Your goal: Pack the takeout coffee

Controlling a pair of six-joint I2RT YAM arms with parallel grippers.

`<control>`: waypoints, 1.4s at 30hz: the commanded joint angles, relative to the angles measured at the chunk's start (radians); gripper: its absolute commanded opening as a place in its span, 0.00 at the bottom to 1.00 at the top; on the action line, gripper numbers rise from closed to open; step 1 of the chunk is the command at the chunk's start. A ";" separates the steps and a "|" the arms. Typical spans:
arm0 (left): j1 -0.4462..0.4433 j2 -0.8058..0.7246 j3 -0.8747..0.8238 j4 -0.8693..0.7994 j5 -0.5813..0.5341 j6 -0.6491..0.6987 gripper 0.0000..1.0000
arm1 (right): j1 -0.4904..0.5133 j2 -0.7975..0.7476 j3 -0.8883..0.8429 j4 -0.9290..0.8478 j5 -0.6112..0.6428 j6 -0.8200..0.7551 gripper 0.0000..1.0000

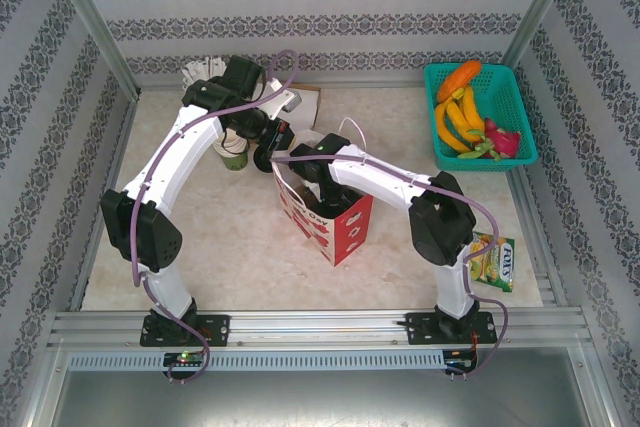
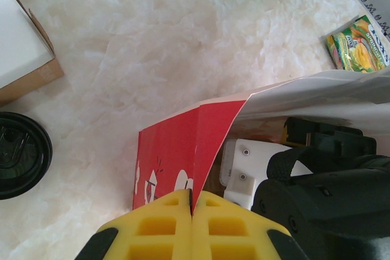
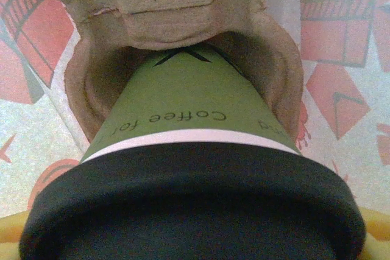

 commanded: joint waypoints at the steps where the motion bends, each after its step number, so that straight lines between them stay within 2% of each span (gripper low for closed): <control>1: 0.001 0.019 0.025 -0.030 0.014 0.000 0.00 | -0.025 0.106 -0.036 0.148 0.014 0.033 0.47; 25: -0.001 0.027 0.031 -0.032 0.052 -0.014 0.00 | -0.048 0.190 0.182 0.096 0.024 0.025 0.47; 29: -0.002 0.025 0.034 -0.034 0.041 -0.009 0.00 | -0.047 0.180 0.157 0.103 0.013 0.024 0.47; 42: 0.001 0.023 0.047 -0.029 -0.025 -0.017 0.00 | -0.046 0.049 0.102 0.095 0.021 0.027 0.67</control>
